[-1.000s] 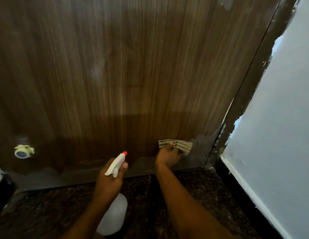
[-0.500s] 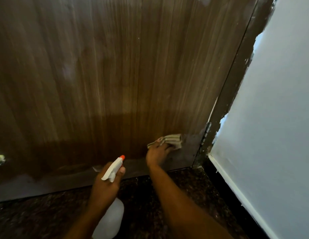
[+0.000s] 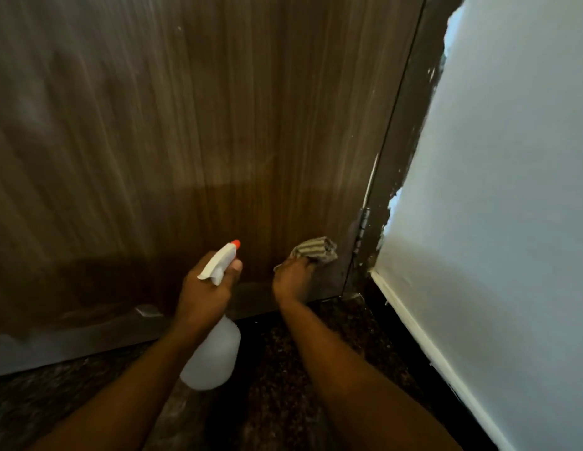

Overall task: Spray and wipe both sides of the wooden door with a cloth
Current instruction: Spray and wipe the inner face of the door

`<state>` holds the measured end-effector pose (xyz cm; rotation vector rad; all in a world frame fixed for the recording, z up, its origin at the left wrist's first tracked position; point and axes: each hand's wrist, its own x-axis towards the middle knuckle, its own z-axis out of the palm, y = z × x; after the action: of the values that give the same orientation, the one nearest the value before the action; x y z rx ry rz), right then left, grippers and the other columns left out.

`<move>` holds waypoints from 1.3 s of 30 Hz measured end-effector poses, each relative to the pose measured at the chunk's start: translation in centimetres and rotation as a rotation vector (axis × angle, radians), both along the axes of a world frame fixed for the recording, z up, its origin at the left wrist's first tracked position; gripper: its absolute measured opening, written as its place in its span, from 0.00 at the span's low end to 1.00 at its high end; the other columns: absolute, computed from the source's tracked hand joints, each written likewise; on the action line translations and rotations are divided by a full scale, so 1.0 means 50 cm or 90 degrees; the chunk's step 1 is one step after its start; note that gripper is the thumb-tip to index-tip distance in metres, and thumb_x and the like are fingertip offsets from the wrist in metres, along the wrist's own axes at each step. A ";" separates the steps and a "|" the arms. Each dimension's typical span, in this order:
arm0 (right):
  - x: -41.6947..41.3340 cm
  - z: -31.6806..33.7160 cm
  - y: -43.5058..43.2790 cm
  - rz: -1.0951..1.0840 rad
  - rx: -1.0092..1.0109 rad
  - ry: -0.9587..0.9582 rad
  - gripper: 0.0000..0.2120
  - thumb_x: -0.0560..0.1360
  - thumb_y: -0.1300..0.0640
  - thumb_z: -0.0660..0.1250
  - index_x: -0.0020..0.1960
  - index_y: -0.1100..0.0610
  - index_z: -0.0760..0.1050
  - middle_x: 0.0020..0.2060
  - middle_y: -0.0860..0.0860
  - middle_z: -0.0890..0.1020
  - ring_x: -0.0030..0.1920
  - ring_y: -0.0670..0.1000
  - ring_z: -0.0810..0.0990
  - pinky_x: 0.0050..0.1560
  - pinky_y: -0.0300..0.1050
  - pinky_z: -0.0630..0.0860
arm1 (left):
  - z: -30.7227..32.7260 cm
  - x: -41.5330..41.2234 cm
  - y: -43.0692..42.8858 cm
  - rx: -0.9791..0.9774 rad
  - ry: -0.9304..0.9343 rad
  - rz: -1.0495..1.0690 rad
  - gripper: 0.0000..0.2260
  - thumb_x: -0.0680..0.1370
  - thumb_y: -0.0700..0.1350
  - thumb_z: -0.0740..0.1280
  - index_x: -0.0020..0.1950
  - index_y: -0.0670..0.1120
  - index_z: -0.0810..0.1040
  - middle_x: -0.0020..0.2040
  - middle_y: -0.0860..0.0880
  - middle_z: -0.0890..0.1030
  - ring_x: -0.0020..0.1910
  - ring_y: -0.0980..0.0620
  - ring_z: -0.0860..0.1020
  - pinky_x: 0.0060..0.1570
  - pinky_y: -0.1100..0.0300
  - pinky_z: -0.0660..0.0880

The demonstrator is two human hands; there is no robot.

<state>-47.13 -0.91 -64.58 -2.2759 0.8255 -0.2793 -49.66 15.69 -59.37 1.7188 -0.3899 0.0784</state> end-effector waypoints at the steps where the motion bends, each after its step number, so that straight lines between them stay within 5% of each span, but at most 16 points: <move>1: -0.002 -0.003 -0.012 0.001 -0.003 0.008 0.18 0.83 0.58 0.55 0.69 0.66 0.71 0.70 0.62 0.71 0.71 0.62 0.66 0.72 0.55 0.61 | 0.003 -0.004 -0.011 0.001 0.000 0.000 0.11 0.77 0.45 0.68 0.58 0.55 0.75 0.49 0.57 0.79 0.52 0.53 0.79 0.54 0.57 0.74; 4: 0.010 0.019 -0.092 -0.072 0.046 0.051 0.17 0.84 0.56 0.55 0.65 0.62 0.75 0.65 0.59 0.77 0.65 0.59 0.75 0.65 0.51 0.71 | 0.011 -0.015 -0.030 0.011 -0.010 -0.013 0.11 0.76 0.46 0.68 0.58 0.55 0.74 0.49 0.54 0.81 0.51 0.53 0.79 0.54 0.56 0.75; 7: 0.019 0.049 -0.132 -0.159 0.214 -0.069 0.18 0.81 0.60 0.57 0.69 0.65 0.71 0.67 0.63 0.74 0.67 0.61 0.73 0.67 0.54 0.71 | 0.008 -0.020 -0.032 0.019 -0.003 -0.023 0.12 0.77 0.45 0.68 0.58 0.55 0.73 0.50 0.53 0.80 0.53 0.52 0.79 0.54 0.57 0.75; 11: 0.037 0.126 -0.105 -0.239 0.100 -0.239 0.21 0.81 0.58 0.59 0.73 0.64 0.65 0.72 0.63 0.67 0.67 0.62 0.72 0.66 0.55 0.71 | 0.000 -0.026 -0.034 0.027 0.006 -0.022 0.11 0.77 0.46 0.67 0.58 0.55 0.72 0.48 0.59 0.78 0.50 0.59 0.77 0.48 0.66 0.72; 14: 0.058 0.139 -0.103 -0.267 0.011 -0.273 0.24 0.81 0.58 0.57 0.75 0.64 0.61 0.75 0.65 0.60 0.70 0.66 0.68 0.67 0.59 0.70 | -0.020 -0.023 -0.034 0.039 0.012 -0.021 0.11 0.77 0.47 0.66 0.59 0.55 0.73 0.49 0.56 0.79 0.51 0.57 0.78 0.51 0.63 0.73; 17: 0.052 0.060 -0.086 -0.261 0.008 -0.242 0.23 0.81 0.59 0.56 0.75 0.63 0.62 0.77 0.64 0.56 0.72 0.65 0.67 0.67 0.56 0.70 | -0.034 -0.021 -0.040 0.044 0.032 -0.007 0.13 0.77 0.48 0.67 0.61 0.54 0.73 0.54 0.50 0.80 0.54 0.53 0.78 0.52 0.63 0.73; 25: 0.001 -0.099 -0.086 -0.206 0.016 -0.106 0.16 0.82 0.61 0.56 0.68 0.65 0.69 0.69 0.63 0.69 0.64 0.62 0.73 0.62 0.51 0.67 | -0.105 -0.057 -0.081 0.057 0.121 -0.018 0.15 0.76 0.44 0.69 0.62 0.48 0.76 0.53 0.51 0.81 0.53 0.55 0.79 0.55 0.61 0.73; 28: -0.013 -0.179 -0.095 -0.158 0.047 -0.009 0.16 0.83 0.60 0.55 0.67 0.65 0.71 0.67 0.63 0.71 0.65 0.60 0.71 0.65 0.49 0.66 | -0.133 -0.085 -0.081 0.061 0.120 -0.009 0.13 0.76 0.41 0.69 0.58 0.53 0.76 0.50 0.60 0.78 0.48 0.68 0.78 0.52 0.74 0.72; 31: -0.020 -0.222 -0.132 -0.122 0.038 0.061 0.16 0.85 0.57 0.54 0.67 0.62 0.73 0.66 0.59 0.75 0.67 0.57 0.72 0.65 0.47 0.67 | -0.156 -0.096 -0.076 0.047 0.144 0.023 0.14 0.75 0.39 0.70 0.52 0.58 0.76 0.49 0.60 0.79 0.49 0.63 0.78 0.52 0.73 0.73; 34: -0.017 -0.219 -0.159 -0.141 0.072 0.125 0.16 0.82 0.58 0.60 0.66 0.66 0.72 0.65 0.61 0.75 0.66 0.60 0.73 0.63 0.48 0.69 | -0.186 -0.102 -0.073 0.064 0.215 0.049 0.13 0.75 0.41 0.70 0.59 0.50 0.78 0.53 0.55 0.78 0.54 0.55 0.77 0.56 0.64 0.70; 37: 0.000 -0.215 -0.165 -0.114 -0.011 0.149 0.16 0.83 0.59 0.56 0.66 0.66 0.73 0.66 0.62 0.75 0.66 0.61 0.73 0.65 0.49 0.68 | -0.212 -0.104 -0.064 0.072 0.250 0.070 0.17 0.75 0.42 0.70 0.64 0.45 0.77 0.59 0.52 0.78 0.58 0.56 0.76 0.55 0.70 0.68; 39: 0.004 -0.200 -0.134 -0.127 0.080 0.092 0.16 0.82 0.61 0.59 0.66 0.69 0.70 0.66 0.65 0.74 0.67 0.63 0.71 0.67 0.50 0.67 | -0.211 -0.097 -0.053 0.086 0.241 0.089 0.19 0.76 0.45 0.69 0.66 0.45 0.76 0.63 0.51 0.78 0.60 0.57 0.75 0.55 0.72 0.66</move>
<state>-46.93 -7.63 -74.60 -2.1175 1.1166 -0.1483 -54.50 13.04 -69.94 1.8449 0.0046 -0.1741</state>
